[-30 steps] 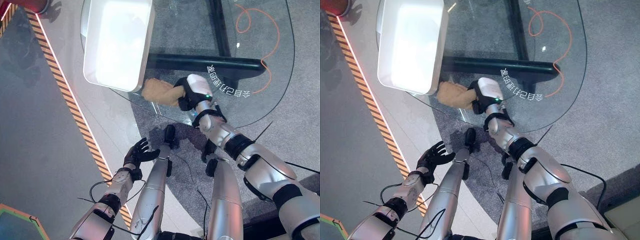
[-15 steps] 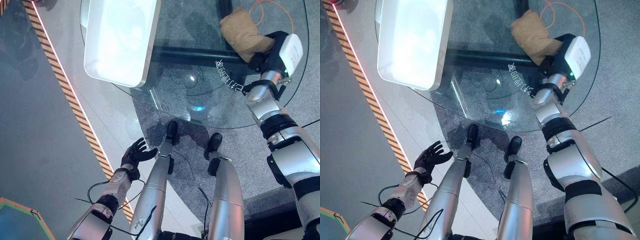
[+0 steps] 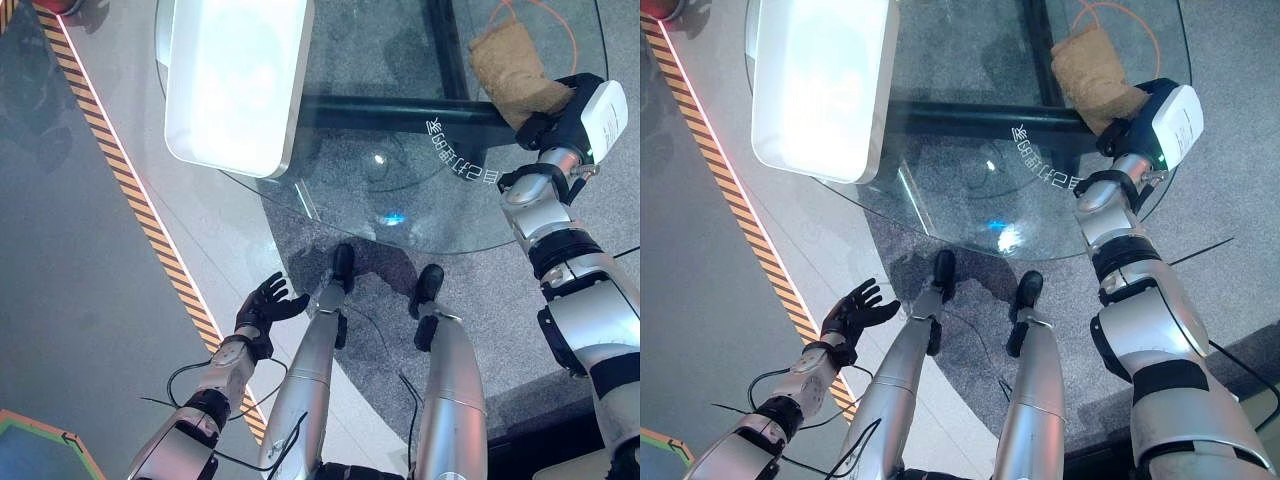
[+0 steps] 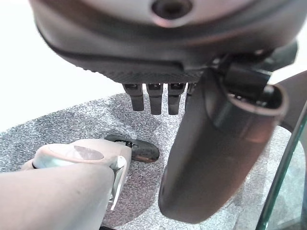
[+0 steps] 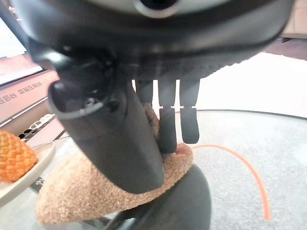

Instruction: Wipe the table with a cloth and put it in the basket.

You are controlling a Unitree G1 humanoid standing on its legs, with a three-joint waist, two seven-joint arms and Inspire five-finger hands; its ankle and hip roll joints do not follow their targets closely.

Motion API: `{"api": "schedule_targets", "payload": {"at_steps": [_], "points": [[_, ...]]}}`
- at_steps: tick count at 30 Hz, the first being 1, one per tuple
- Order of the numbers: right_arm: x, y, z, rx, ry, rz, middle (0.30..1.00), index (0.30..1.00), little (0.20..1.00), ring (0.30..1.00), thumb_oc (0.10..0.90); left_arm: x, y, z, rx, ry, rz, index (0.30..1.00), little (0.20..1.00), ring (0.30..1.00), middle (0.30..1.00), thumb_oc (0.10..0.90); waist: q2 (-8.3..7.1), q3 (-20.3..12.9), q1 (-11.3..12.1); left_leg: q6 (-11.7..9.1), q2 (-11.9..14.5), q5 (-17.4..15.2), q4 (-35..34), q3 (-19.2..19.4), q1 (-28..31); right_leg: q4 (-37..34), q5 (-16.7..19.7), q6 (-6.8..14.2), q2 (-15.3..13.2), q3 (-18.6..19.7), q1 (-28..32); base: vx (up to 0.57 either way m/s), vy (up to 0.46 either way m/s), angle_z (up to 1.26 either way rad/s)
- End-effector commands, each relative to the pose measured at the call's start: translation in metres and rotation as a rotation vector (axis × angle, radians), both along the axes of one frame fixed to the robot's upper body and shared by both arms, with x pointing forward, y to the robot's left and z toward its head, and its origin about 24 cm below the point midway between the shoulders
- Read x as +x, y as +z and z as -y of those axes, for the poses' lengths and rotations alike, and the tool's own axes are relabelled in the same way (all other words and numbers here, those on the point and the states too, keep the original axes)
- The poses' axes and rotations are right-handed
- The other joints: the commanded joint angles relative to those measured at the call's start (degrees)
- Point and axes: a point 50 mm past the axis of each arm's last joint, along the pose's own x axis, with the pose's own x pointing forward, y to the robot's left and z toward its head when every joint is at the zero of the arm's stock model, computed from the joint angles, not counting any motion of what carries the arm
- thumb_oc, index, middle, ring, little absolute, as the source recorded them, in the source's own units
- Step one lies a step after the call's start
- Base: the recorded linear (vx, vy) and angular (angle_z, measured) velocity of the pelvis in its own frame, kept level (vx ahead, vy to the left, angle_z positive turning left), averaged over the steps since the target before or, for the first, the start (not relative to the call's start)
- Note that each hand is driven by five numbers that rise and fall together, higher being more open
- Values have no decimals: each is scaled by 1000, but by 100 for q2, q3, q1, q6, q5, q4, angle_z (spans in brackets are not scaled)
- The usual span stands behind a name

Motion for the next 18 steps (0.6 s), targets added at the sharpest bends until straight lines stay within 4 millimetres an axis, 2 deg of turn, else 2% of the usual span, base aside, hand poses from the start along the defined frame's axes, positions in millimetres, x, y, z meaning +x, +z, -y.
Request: {"api": "schedule_targets", "payload": {"at_steps": [1, 8, 12, 18], "points": [[-19, 49, 35, -55, -139, 198, 300, 300, 200, 300, 100, -11, -7, -21, 9, 53, -9, 900, 900, 900, 900, 800, 140, -107, 10, 309, -143, -683, 412, 457, 107, -557, 349, 41, 252, -209, 43, 0, 0, 0], [-20, 50, 33, 11, -160, 245, 300, 300, 200, 300, 100, -12, -8, -24, 13, 59, -12, 900, 900, 900, 900, 800, 131, -107, 14, 294, -139, -704, 438, 448, 128, -536, 316, 41, 260, -201, 75, 0, 0, 0], [-23, 46, 41, 66, -216, 255, 300, 300, 200, 300, 100, -13, -9, -25, 16, 64, -14, 900, 900, 900, 900, 800, 114, -107, 24, 305, -143, -709, 443, 430, 124, -517, 295, 32, 289, -198, 87, 0, 0, 0], [-23, 48, 44, 66, -189, 239, 300, 300, 200, 300, 100, -14, -9, -27, 20, 59, -15, 900, 900, 900, 900, 800, 103, -107, 34, 324, -154, -717, 458, 416, 94, -506, 297, 28, 311, -199, 63, 0, 0, 0]]}}
